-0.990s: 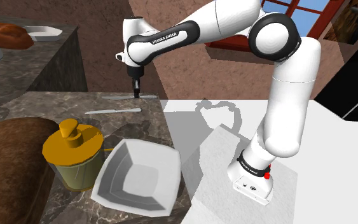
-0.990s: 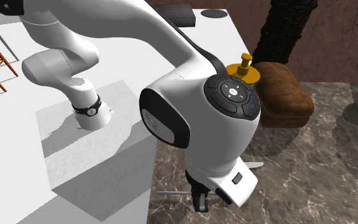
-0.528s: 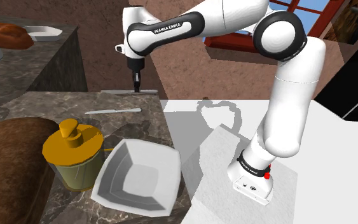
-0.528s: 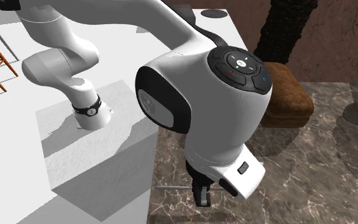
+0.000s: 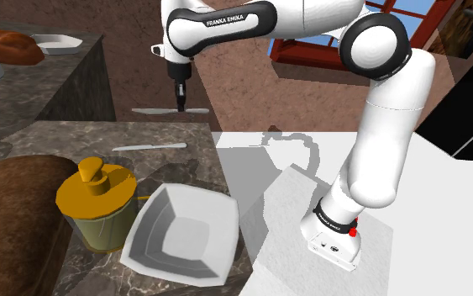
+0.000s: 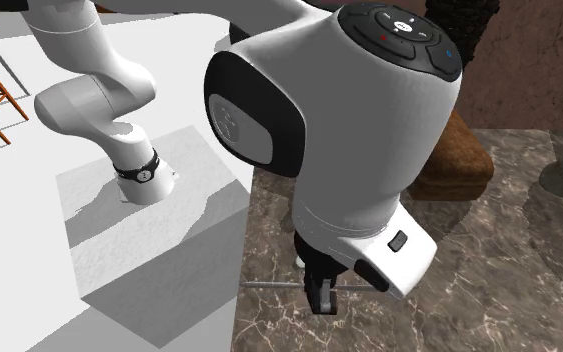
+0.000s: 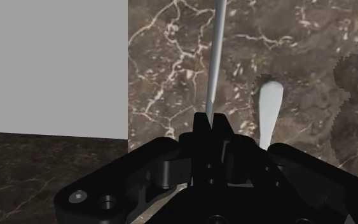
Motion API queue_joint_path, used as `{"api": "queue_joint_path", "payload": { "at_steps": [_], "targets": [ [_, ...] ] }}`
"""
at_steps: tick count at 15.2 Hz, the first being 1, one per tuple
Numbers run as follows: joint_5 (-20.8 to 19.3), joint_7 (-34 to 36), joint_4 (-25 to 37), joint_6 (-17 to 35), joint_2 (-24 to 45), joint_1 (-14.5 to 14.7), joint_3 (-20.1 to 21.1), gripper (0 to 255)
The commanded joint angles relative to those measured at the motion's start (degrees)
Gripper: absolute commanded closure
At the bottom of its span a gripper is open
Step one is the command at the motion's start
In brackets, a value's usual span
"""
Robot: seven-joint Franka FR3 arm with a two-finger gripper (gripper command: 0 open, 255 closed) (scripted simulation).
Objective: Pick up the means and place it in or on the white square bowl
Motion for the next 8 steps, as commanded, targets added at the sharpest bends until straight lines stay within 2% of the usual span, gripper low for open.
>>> {"api": "queue_joint_path", "payload": {
  "at_steps": [1, 8],
  "targets": [
    [0.1, -0.1, 1.1, -1.5, -0.3, 0.0, 0.0, 255],
    [0.2, -0.3, 5.5, -6.6, -1.0, 0.0, 0.0, 255]
  ]
}}
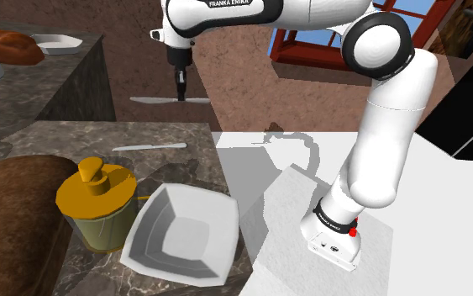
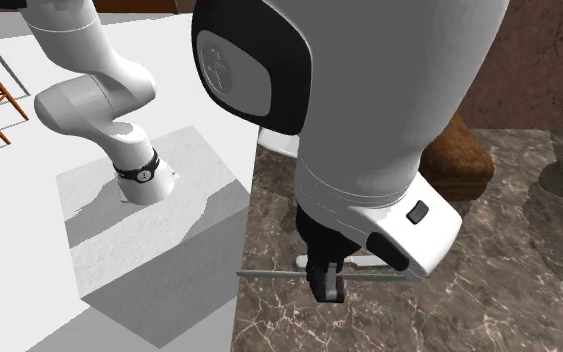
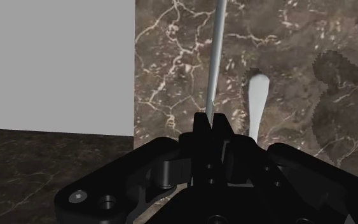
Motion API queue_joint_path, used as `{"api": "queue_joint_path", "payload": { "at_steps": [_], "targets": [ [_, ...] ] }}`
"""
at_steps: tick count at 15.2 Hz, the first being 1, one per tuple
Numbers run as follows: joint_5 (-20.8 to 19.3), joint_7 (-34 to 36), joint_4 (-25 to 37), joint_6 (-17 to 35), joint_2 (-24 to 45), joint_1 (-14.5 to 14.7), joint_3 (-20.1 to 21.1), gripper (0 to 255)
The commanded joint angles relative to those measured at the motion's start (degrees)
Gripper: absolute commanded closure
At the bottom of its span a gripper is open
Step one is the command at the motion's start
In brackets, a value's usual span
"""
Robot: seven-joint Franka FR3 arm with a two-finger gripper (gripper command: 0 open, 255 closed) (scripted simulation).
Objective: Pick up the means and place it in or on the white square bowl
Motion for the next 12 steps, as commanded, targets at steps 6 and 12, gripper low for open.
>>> {"api": "queue_joint_path", "payload": {
  "at_steps": [6, 12],
  "targets": [
    [0.6, 4.6, -9.5, 1.3, -8.1, 2.6, 2.0, 255],
    [1.8, 10.4, -18.7, 2.5, -15.9, 5.8, 4.9, 255]
  ]
}}
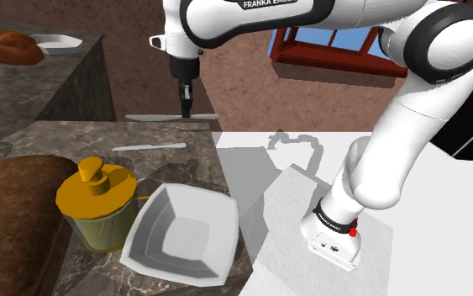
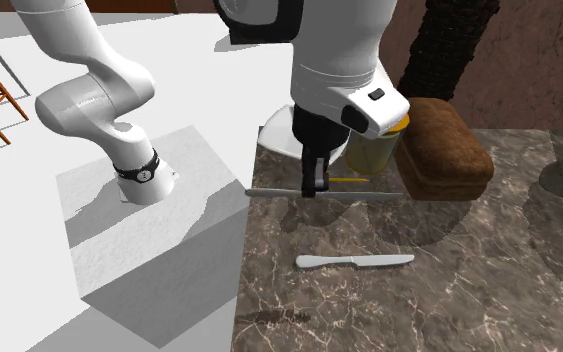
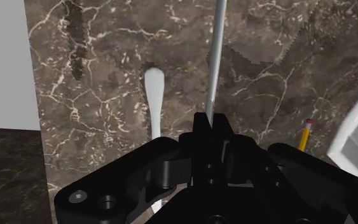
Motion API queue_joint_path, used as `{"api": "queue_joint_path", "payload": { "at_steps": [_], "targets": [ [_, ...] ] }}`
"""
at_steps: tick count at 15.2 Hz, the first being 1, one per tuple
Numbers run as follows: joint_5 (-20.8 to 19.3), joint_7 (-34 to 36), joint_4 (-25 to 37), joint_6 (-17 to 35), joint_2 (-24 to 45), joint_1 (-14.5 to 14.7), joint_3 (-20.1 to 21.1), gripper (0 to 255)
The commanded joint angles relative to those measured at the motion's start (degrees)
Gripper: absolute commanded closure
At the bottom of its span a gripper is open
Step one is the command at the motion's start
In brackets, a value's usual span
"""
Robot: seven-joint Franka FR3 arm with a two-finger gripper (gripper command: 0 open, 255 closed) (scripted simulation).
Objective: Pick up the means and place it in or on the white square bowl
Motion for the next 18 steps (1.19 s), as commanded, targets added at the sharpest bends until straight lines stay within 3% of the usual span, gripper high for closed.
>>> {"api": "queue_joint_path", "payload": {
  "at_steps": [1, 9, 18],
  "targets": [
    [0.5, 1.9, -2.8, 0.4, -2.4, 1.0, 1.0, 255],
    [3.2, 10.5, -10.4, 0.3, -10.1, 5.6, 6.0, 255],
    [6.8, 21.2, -13.8, -0.7, -15.2, 11.0, 12.9, 255]
  ]
}}
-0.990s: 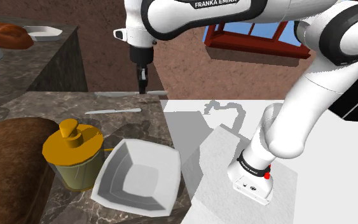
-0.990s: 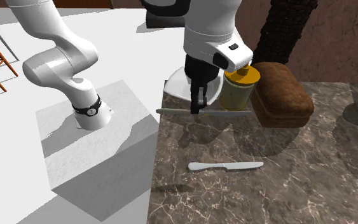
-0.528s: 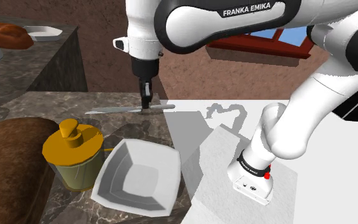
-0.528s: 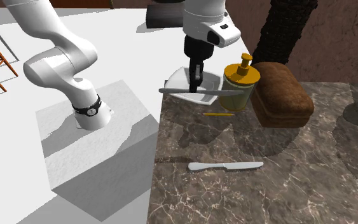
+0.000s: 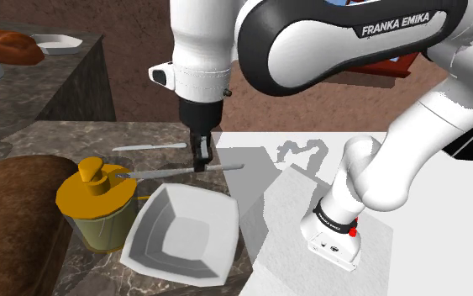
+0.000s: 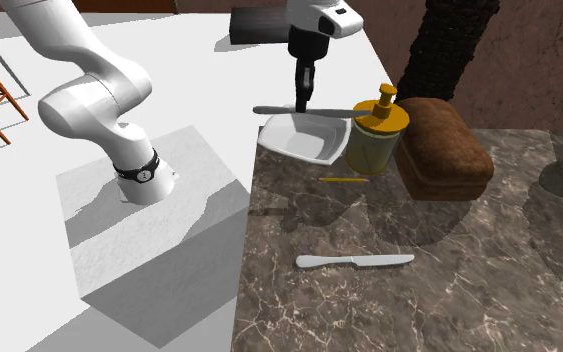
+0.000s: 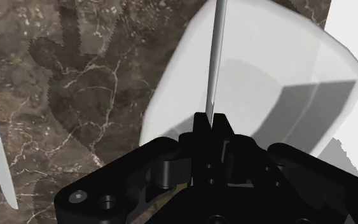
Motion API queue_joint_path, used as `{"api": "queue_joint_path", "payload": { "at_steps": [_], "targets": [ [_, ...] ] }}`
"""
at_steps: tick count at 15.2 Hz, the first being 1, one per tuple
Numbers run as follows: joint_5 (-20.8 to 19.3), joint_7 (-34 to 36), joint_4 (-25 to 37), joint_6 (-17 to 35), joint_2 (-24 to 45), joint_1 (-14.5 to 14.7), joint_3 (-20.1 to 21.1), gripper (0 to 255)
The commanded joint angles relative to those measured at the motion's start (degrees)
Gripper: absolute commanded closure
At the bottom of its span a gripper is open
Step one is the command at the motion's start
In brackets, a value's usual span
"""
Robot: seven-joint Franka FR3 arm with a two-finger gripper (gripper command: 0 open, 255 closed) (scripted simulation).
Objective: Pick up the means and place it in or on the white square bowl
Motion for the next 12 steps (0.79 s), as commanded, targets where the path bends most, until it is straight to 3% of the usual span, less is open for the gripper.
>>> {"api": "queue_joint_path", "payload": {
  "at_steps": [1, 4, 12],
  "targets": [
    [0.9, 2.8, -0.2, -0.5, -0.9, 1.3, 1.8, 255],
    [2.0, 7.2, 0.0, -0.9, -1.3, 3.3, 4.6, 255],
    [1.9, 7.4, -5.0, 5.3, -0.1, 3.4, 5.2, 255]
  ]
}}
